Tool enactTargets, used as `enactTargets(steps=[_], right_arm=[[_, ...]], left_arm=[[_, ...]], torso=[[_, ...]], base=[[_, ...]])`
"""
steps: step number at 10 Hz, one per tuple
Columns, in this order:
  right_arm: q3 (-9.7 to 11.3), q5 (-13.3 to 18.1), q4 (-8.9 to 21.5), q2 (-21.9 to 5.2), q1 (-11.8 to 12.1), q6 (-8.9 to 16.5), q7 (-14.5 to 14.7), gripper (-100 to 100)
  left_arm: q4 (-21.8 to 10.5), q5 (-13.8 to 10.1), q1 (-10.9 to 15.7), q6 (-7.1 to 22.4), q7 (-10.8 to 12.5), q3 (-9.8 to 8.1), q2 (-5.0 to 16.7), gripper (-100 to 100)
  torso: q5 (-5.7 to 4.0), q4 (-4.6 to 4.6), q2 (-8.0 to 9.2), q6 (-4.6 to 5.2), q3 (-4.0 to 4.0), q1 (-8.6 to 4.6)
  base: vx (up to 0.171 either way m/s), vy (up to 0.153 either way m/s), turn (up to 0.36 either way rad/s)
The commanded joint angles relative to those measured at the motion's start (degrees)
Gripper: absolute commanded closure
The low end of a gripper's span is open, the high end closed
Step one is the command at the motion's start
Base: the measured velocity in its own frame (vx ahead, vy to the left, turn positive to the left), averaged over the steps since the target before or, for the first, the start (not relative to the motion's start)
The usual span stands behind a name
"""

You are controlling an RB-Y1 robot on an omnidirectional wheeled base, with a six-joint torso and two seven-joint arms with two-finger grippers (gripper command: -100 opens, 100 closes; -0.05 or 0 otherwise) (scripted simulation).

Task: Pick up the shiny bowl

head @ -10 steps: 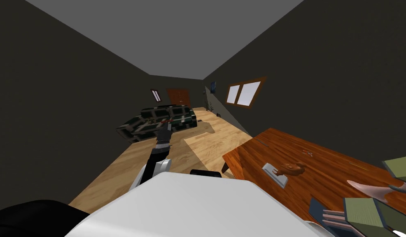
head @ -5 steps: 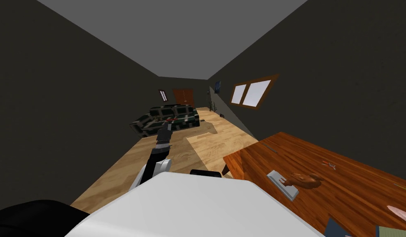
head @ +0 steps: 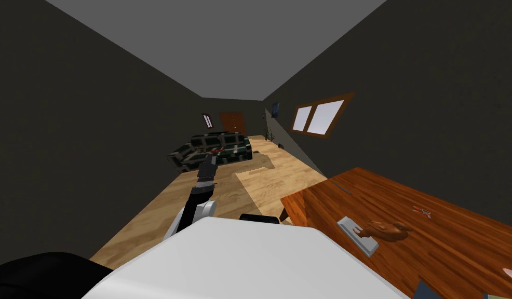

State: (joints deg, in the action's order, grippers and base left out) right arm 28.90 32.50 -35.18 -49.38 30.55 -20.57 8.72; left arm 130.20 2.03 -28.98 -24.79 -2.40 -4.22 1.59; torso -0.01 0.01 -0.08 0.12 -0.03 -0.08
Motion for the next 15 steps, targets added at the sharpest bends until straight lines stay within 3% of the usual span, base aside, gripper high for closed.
enactTargets(steps=[1,3,4,6,7,9,15], right_arm=[[-0.61,-2.86,-1.3,1.77,2.07,1.57,2.8,-100],[-0.61,-5.53,-1.3,1.77,2.07,1.57,2.8,-100],[-1.21,-7.53,-2.61,3.54,4.13,3.13,5.51,-100],[-1.21,-10.9,-2.61,3.54,4.13,3.13,5.59,-100],[-1.82,-12.63,-3.91,5.31,6.2,4.7,8.39,-100],[-1.82,-16.27,-3.91,5.31,6.2,4.7,8.39,-100],[-1.82,-16.59,-3.91,5.31,6.2,4.7,8.39,-100]], left_arm=[[0.0,0.0,0.0,0.0,0.0,0.0,0.0,0],[0.0,0.0,0.02,0.0,0.0,0.01,0.0,0],[0.0,0.0,0.01,0.0,0.0,0.0,0.0,0],[0.0,0.0,0.0,0.0,0.0,0.0,0.0,0],[0.0,0.0,0.0,0.0,0.0,0.0,0.0,0],[0.0,0.0,0.0,0.0,0.0,0.0,0.0,0],[0.0,0.0,0.0,0.0,0.0,0.0,0.0,0]], torso=[[0.0,0.0,0.0,0.0,0.0,0.0],[-0.02,0.06,0.27,-0.07,0.16,-0.12],[-0.02,0.06,0.25,0.01,0.14,-0.09],[0.0,0.02,0.03,-0.01,0.03,0.07],[0.02,-0.01,-0.01,0.01,-0.01,0.05],[0.01,0.0,-0.01,0.0,-0.01,0.05],[0.0,0.0,0.0,0.01,0.0,-0.03]], base=[[-0.059,-0.038,0.298],[-0.08,-0.031,0.28],[-0.104,-0.038,0.378],[0.021,0.027,0.086],[0.006,0.012,0.035],[0.005,0.01,0.028],[0.004,0.008,0.022]])
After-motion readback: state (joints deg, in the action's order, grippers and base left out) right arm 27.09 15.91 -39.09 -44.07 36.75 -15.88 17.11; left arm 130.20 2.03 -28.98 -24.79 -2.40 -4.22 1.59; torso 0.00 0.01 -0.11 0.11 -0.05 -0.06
